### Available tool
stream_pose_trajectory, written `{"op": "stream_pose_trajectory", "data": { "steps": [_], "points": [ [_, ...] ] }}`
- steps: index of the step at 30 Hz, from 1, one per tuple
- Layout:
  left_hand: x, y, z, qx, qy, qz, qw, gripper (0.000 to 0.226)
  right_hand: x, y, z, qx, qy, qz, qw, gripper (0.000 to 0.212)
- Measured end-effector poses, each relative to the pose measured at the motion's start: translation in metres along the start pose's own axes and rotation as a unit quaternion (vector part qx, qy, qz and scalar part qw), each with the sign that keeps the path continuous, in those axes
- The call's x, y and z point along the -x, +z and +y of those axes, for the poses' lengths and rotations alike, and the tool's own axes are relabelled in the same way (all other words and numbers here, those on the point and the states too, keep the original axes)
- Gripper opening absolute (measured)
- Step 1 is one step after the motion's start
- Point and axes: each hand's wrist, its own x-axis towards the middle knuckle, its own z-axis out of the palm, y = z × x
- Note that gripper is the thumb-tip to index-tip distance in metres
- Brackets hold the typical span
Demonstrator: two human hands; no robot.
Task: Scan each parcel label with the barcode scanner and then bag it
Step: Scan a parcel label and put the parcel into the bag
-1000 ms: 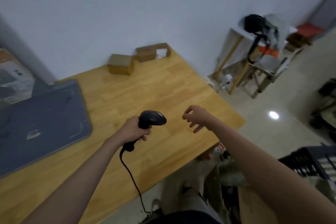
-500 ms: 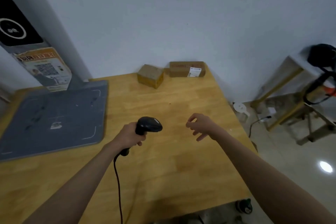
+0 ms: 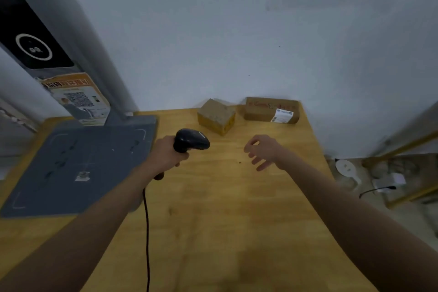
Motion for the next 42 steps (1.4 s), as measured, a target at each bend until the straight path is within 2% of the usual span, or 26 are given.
{"op": "stream_pose_trajectory", "data": {
  "steps": [6, 8, 14, 19, 22, 24, 26, 28, 31, 33, 35, 38, 42],
  "points": [
    [-0.098, -0.021, 0.008, 0.010, 0.005, 0.016, 1.000, 0.005, -0.075, -0.022, -0.040, -0.037, -0.020, 0.023, 0.999, 0.027],
    [-0.130, -0.019, 0.006, 0.013, -0.004, 0.017, 1.000, 0.012, -0.103, -0.020, -0.046, -0.067, -0.014, 0.027, 0.997, 0.026],
    [-0.212, 0.013, -0.011, 0.050, -0.027, -0.031, 0.998, 0.021, -0.190, 0.014, -0.035, -0.127, 0.032, 0.015, 0.991, 0.026],
    [-0.257, 0.052, -0.035, 0.061, -0.037, -0.088, 0.994, 0.020, -0.251, 0.044, -0.019, -0.185, 0.089, 0.024, 0.978, 0.040],
    [-0.275, 0.070, -0.047, 0.142, -0.029, -0.079, 0.986, 0.038, -0.271, 0.060, -0.012, -0.233, 0.119, 0.035, 0.965, 0.058],
    [-0.286, 0.076, -0.051, 0.194, -0.027, -0.069, 0.978, 0.054, -0.281, 0.068, -0.007, -0.253, 0.108, 0.048, 0.960, 0.059],
    [-0.297, 0.080, -0.055, 0.220, -0.034, -0.076, 0.972, 0.048, -0.292, 0.074, -0.002, -0.267, 0.086, 0.060, 0.958, 0.054],
    [-0.302, 0.083, -0.055, 0.231, -0.042, -0.085, 0.968, 0.030, -0.300, 0.077, -0.001, -0.290, 0.078, 0.058, 0.952, 0.053],
    [-0.298, 0.086, -0.058, 0.224, -0.036, -0.069, 0.972, 0.037, -0.303, 0.079, -0.003, -0.306, 0.079, 0.053, 0.947, 0.049],
    [-0.289, 0.082, -0.060, 0.210, -0.043, -0.066, 0.974, 0.028, -0.298, 0.079, -0.003, -0.282, 0.074, 0.056, 0.955, 0.046],
    [-0.272, 0.073, -0.063, 0.198, -0.057, -0.096, 0.974, 0.017, -0.285, 0.081, 0.001, -0.254, 0.080, 0.065, 0.962, 0.043],
    [-0.233, 0.059, -0.067, 0.183, -0.066, -0.147, 0.970, 0.015, -0.251, 0.088, 0.017, -0.216, 0.091, 0.066, 0.970, 0.039],
    [-0.160, 0.057, -0.076, 0.168, -0.093, -0.211, 0.959, 0.016, -0.183, 0.105, 0.049, -0.193, 0.087, 0.048, 0.976, 0.043]
  ]
}}
